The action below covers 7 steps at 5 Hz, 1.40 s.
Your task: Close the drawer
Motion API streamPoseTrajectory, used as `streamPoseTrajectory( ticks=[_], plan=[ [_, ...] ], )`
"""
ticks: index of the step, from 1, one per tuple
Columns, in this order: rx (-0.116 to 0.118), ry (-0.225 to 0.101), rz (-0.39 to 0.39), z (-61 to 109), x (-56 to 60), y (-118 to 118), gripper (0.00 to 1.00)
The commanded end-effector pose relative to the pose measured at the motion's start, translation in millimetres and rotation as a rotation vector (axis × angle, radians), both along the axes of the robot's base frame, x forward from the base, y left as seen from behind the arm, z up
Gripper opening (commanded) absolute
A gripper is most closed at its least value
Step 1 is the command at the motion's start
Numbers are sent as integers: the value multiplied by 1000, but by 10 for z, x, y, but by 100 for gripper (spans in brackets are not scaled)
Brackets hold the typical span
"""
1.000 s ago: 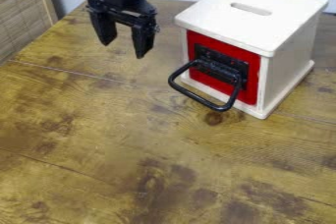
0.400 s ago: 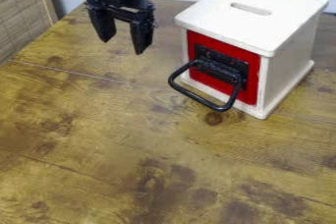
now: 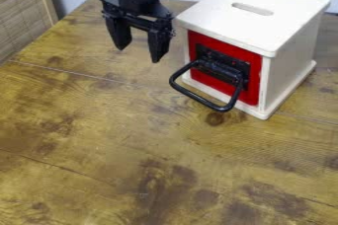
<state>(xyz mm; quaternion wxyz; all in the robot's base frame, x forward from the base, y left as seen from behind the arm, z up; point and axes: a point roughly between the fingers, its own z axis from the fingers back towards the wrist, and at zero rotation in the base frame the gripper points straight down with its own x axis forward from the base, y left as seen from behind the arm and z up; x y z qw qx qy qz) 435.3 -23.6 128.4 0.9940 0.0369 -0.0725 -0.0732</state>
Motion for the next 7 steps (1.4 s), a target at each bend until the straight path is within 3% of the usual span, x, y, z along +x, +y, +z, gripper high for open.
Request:
streamPoseTrajectory(
  ticks=[1,2,3,4,5,6,7],
  plan=[
    [-2,-65,-7,281,-25,-83,100],
    [-2,-72,-8,262,-96,84,100],
    [-3,-99,7,364,-196,290,100],
    [0,-118,7,435,-194,507,100],
    [21,-100,-20,480,-108,423,100],
    [37,-69,62,337,-21,233,100],
    [43,-47,93,276,34,137,100]
  ],
)
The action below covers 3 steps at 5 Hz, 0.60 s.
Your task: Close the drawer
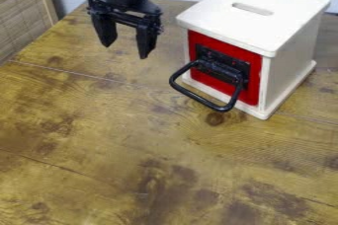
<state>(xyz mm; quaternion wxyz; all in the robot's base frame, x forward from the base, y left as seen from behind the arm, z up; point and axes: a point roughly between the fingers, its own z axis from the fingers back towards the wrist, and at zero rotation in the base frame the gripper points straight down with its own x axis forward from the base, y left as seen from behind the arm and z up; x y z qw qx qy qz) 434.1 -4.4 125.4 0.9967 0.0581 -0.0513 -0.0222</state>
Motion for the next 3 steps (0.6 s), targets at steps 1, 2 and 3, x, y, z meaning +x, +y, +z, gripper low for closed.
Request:
streamPoseTrajectory(
  ticks=[1,2,3],
  plan=[
    [-6,-96,-14,351,-19,-51,100],
    [-16,-106,-39,387,-131,50,100],
    [-19,-125,-34,445,-177,148,100]
  ],
)
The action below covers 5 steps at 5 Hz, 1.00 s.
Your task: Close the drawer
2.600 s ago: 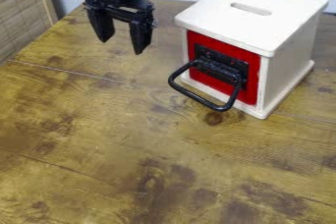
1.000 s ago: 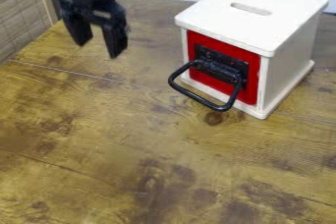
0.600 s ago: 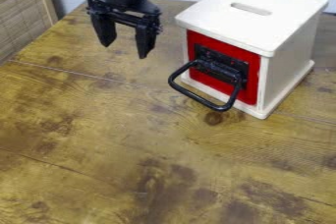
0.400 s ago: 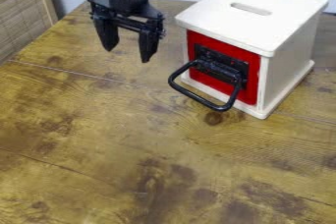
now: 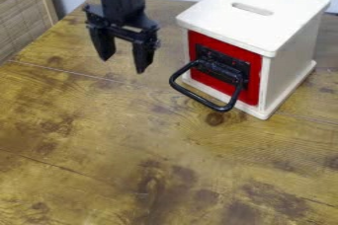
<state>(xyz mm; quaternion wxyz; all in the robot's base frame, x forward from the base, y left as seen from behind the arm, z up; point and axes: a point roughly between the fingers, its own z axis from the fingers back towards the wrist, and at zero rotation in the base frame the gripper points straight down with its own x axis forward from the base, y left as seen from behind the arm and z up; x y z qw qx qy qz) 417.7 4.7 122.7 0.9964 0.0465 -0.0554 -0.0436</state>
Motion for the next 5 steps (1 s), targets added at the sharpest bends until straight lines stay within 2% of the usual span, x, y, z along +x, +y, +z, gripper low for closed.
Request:
streamPoseTrajectory(
  ticks=[1,2,3,4,5],
  plan=[
    [-16,-141,-79,594,36,175,100],
    [-7,-129,-152,590,134,180,100],
    [-19,-122,-146,420,133,222,100],
    [-29,-114,-135,339,132,284,100],
    [-22,-109,-138,328,141,432,100]
  ],
)
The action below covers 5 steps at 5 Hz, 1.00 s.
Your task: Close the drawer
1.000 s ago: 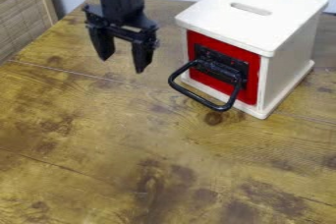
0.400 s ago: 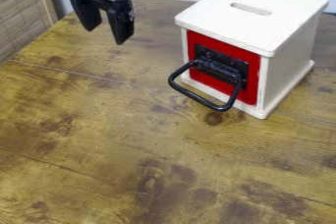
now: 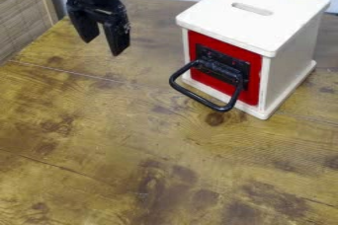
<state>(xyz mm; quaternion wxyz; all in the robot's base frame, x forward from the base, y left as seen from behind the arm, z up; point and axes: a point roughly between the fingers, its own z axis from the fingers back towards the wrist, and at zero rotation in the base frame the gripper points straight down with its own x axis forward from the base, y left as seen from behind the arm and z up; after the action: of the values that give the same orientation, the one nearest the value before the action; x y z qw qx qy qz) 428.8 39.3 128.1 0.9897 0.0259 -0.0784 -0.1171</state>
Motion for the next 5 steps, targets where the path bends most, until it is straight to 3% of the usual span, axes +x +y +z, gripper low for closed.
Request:
streamPoseTrajectory(
  ticks=[1,2,4,5],
  plan=[
    [18,-66,34,305,76,166,100],
    [21,-65,-3,372,88,79,100],
    [27,-60,-93,346,114,-122,100],
    [28,-56,-131,331,184,-275,100]
  ],
)
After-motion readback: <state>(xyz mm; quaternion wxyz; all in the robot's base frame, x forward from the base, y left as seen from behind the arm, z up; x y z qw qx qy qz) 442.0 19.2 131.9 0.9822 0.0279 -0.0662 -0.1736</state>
